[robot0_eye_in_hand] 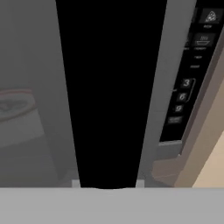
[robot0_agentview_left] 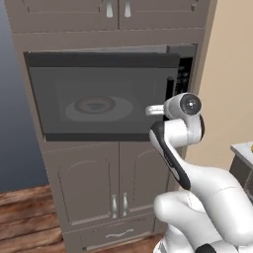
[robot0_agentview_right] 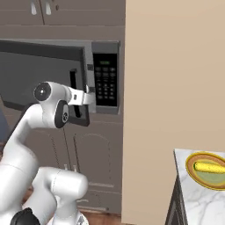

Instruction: Pick the corn from the counter and place it in the microwave. Then turn on the microwave.

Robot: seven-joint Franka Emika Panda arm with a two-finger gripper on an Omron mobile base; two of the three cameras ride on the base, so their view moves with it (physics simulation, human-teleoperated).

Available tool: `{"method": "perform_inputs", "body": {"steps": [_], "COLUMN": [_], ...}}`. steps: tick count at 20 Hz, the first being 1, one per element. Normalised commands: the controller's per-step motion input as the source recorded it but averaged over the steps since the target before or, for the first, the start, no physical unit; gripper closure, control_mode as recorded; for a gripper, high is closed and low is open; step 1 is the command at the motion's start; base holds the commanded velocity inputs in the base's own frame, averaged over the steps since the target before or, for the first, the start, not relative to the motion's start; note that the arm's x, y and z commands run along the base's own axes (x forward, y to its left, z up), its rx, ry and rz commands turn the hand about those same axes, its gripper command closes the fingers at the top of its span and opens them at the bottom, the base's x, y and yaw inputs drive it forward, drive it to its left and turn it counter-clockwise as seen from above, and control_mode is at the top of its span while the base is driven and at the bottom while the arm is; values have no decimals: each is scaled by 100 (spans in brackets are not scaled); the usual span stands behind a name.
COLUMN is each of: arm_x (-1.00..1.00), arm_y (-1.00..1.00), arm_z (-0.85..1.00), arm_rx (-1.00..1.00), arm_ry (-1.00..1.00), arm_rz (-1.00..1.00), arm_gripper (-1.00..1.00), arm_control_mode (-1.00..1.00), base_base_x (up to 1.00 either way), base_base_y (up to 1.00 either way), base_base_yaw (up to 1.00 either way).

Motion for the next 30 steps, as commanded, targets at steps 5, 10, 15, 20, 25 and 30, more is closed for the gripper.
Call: {"method": "perform_inputs", "body": {"steps": [5, 10, 15, 20, 25, 30], "arm_x": [-34, -33, -33, -34, -35, -37], "arm_y": [0, 0, 0, 0, 0, 0], "arm_z": [0, 0, 0, 0, 0, 0], "arm_rx": [0, 0, 0, 0, 0, 0], "arm_ry": [-1, -2, -2, -3, -3, -3], "arm_rz": [0, 0, 0, 0, 0, 0], "arm_gripper": [100, 100, 100, 100, 100, 100], "arm_control_mode": [-100, -100, -100, -100, -100, -100], "base_base_x": [0, 0, 0, 0, 0, 0], "base_base_y": [0, 0, 0, 0, 0, 0], "base_base_yaw": [0, 0, 0, 0, 0, 0]}}
